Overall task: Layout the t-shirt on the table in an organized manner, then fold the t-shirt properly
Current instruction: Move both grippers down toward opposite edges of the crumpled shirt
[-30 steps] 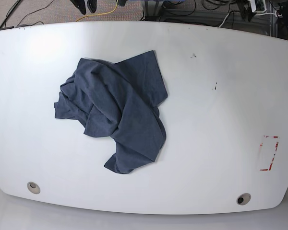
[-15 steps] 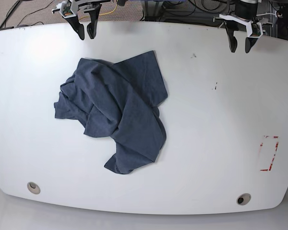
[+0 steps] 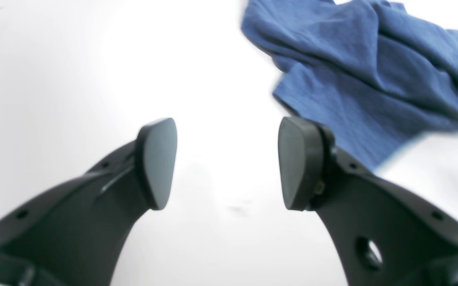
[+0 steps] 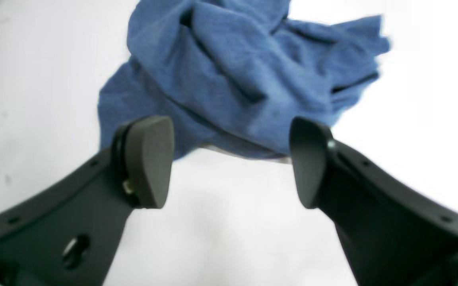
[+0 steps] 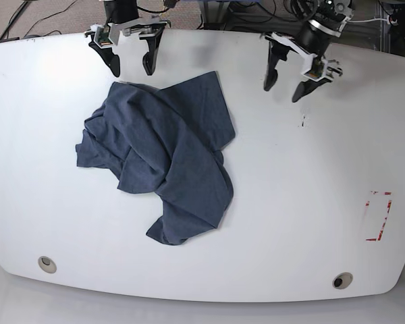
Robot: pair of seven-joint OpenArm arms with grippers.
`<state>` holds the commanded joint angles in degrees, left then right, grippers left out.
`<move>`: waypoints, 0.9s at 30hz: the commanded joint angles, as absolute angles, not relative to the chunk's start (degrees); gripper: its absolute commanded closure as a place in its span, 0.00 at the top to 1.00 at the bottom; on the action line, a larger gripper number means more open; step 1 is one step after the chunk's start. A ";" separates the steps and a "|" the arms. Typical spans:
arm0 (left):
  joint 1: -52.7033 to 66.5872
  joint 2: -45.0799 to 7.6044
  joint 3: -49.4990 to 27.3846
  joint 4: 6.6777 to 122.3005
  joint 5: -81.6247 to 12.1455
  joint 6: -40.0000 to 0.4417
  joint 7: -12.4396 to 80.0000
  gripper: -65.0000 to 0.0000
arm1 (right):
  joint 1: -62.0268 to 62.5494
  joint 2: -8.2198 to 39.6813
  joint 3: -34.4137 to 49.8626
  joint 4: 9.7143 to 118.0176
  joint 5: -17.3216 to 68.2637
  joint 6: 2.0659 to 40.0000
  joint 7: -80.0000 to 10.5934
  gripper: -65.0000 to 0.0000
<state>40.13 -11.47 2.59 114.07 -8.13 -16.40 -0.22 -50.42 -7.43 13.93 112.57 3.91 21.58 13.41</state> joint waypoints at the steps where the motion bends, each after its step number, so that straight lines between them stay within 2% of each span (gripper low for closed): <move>1: 39.43 -11.91 3.56 114.07 -8.13 -16.40 0.40 0.50 | -50.42 -7.43 13.93 112.57 3.91 21.58 13.41 0.67; 11: 32.22 -12.70 11.82 113.98 -8.13 -16.40 10.59 0.49 | -48.84 -7.52 15.25 112.57 3.91 21.49 13.41 0.67; 18: 29.32 -12.00 12.00 113.89 -8.57 -16.31 17.63 0.49 | -48.40 -7.52 15.16 112.75 3.91 21.49 12.00 0.67; 27: 22.29 -3.03 5.85 112.48 -8.57 -16.22 29.93 0.49 | -47.96 -7.43 16.57 112.66 3.91 21.93 11.91 0.67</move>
<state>22.29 -3.03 5.85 112.48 -8.57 -16.22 29.93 -47.96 -7.43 16.57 112.66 3.91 21.93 11.91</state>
